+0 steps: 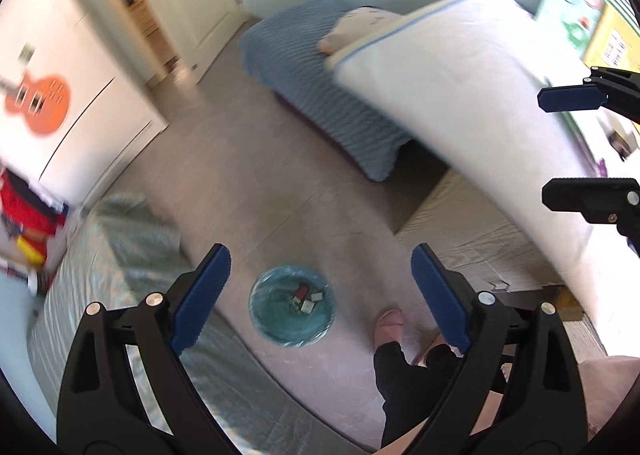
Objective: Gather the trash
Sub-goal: 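Return both tools to the bed toward the dark blue case and green bag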
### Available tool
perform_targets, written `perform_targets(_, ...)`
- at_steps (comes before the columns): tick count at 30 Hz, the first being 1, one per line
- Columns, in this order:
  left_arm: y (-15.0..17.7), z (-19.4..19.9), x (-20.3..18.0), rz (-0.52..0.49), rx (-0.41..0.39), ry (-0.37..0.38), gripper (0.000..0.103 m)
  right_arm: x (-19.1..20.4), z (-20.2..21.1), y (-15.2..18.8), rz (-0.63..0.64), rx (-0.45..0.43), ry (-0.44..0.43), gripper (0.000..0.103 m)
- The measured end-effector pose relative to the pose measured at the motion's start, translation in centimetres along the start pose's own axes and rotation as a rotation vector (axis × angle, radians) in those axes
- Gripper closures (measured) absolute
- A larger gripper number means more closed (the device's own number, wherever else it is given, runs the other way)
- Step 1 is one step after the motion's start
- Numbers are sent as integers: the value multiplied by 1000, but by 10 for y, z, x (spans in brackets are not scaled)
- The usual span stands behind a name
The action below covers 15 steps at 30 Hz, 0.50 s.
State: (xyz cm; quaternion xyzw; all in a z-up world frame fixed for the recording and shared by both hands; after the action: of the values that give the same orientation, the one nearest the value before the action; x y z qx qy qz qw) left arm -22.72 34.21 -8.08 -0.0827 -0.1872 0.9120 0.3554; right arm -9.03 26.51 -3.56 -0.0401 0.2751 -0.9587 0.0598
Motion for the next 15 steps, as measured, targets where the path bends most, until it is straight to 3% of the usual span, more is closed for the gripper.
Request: perform_targets(15, 2, 5, -156, -326, -4, 150, 12, -58, 81, 133, -309, -23, 199, 15)
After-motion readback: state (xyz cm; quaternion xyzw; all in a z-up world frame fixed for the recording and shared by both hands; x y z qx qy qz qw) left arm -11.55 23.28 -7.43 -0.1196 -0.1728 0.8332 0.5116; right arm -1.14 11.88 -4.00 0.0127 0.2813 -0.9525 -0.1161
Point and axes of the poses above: each gripper's, at about its wrist camera, not at the fingertips, and z roughly against the way its jaws point, x to its left, y to its underside, the point moved 4 cm from there along -z, roughly the way its jaws point, and after that the axes turned 15 degrees about z, right-handed, at the moved point
